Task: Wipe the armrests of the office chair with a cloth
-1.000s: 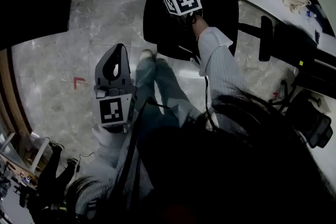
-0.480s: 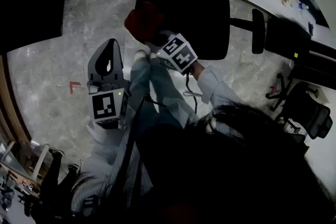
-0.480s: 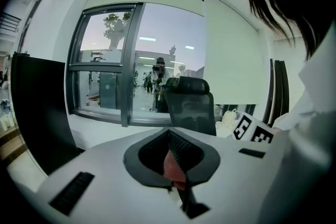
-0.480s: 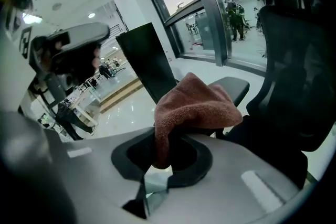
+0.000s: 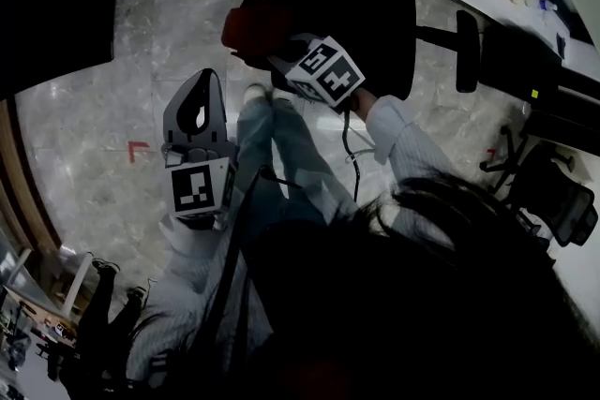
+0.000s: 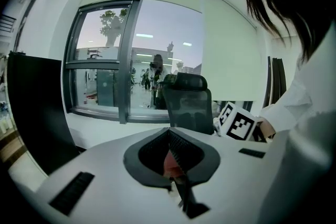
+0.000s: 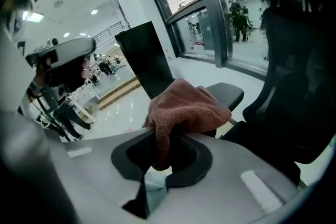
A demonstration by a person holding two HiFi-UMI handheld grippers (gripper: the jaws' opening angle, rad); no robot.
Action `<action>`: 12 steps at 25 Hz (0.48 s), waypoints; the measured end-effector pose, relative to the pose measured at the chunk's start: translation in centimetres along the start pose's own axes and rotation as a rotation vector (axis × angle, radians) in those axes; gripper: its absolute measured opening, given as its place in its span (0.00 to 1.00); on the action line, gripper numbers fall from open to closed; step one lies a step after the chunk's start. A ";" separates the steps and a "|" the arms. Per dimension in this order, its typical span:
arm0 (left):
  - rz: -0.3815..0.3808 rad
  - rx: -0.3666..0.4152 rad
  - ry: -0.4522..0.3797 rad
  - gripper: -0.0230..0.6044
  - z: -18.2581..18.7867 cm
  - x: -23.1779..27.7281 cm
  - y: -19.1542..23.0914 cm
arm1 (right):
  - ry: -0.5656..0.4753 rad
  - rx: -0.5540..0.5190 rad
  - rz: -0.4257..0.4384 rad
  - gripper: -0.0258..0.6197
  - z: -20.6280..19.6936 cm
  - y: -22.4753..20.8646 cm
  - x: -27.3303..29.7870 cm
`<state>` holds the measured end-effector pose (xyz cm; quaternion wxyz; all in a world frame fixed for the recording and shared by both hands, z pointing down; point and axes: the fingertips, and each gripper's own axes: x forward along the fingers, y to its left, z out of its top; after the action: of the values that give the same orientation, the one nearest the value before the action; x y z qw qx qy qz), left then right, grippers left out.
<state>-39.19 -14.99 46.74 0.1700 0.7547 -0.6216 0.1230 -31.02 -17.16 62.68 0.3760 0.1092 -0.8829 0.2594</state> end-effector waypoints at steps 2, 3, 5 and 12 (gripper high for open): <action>0.007 -0.004 0.011 0.04 -0.4 -0.3 0.3 | 0.002 0.022 -0.055 0.09 1.3 -3.5 0.8; 0.014 -0.008 0.015 0.04 -0.5 -0.5 0.6 | 0.000 0.039 -0.079 0.09 2.2 -5.3 1.4; 0.028 -0.014 0.020 0.04 -0.8 -0.7 1.2 | -0.011 0.074 -0.132 0.09 4.5 -8.5 2.4; 0.049 -0.016 0.011 0.05 -0.8 -1.0 1.6 | -0.048 0.208 -0.354 0.09 8.9 -16.6 3.2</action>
<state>-40.91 -14.02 47.18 0.1763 0.7373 -0.6399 0.1263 -32.22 -35.93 66.07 0.3812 0.3069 -0.8271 0.2763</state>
